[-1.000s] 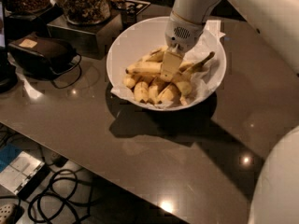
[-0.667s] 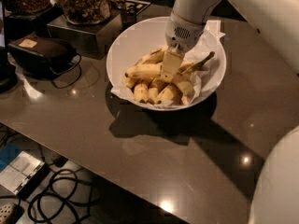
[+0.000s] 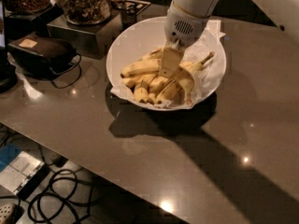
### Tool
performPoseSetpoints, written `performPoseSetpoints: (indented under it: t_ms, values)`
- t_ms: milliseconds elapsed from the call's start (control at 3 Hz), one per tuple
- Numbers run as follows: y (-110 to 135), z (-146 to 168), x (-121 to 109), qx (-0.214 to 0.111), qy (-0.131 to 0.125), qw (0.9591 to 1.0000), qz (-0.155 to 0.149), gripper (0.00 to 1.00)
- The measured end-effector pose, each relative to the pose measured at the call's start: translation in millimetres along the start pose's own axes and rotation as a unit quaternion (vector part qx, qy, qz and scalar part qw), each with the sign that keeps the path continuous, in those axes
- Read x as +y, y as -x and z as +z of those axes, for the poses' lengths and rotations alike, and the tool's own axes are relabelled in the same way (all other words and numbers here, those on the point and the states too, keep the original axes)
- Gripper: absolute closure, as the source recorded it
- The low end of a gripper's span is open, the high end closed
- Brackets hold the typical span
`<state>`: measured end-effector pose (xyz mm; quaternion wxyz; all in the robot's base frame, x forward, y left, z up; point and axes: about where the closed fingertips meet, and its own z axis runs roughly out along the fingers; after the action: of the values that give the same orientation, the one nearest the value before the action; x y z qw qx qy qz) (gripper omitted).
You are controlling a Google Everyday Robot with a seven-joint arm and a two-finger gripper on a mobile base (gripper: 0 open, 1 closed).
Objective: Pick banana from white bowl
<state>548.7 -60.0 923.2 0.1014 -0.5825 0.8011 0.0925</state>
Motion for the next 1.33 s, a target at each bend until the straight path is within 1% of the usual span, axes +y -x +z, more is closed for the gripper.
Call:
performPoseSetpoints:
  t_ms: [333,667,1000,1333]
  values:
    - [17.4,-19.0,26.3,0.009,-0.019,0.9995,-0.024,1.00]
    - [42.8,-32.0,45.6,0.028,-0.038,0.9978,-0.048,1.00]
    - [74.0,-38.0,65.9,0.040,-0.045,0.9948,-0.082,1.00]
    - [105.6,-34.1,93.2,0.042,-0.040,0.9898,-0.130,1.00]
